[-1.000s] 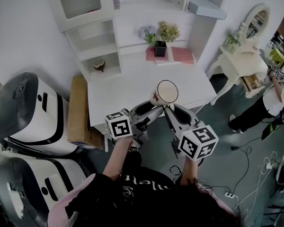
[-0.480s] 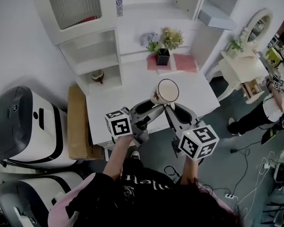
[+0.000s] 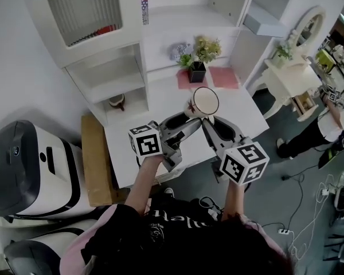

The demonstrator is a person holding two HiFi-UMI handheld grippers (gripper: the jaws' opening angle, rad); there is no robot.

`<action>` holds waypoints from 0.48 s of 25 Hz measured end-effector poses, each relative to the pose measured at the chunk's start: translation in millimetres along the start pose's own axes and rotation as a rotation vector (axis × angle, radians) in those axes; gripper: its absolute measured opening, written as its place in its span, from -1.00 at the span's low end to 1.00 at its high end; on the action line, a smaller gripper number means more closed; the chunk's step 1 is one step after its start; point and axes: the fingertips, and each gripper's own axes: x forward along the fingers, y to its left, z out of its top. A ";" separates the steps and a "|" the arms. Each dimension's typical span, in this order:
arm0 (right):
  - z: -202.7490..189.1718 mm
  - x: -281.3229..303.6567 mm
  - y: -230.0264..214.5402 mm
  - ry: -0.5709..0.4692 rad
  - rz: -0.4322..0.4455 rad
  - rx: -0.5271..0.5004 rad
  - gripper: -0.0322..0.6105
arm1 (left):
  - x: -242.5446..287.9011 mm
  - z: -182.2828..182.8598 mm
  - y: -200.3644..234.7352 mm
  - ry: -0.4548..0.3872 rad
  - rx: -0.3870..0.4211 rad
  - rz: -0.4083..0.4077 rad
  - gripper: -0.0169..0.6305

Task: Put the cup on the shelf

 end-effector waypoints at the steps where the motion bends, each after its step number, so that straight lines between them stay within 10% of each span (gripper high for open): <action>1: 4.1 2.5 -2.0 0.000 -0.003 -0.008 -0.62 | 3.2 4.2 1.2 0.001 0.000 -0.005 -0.06; 12: 69.6 39.3 -39.5 -0.033 0.021 -0.138 -0.62 | 56.5 68.8 18.6 -0.029 0.052 -0.044 -0.06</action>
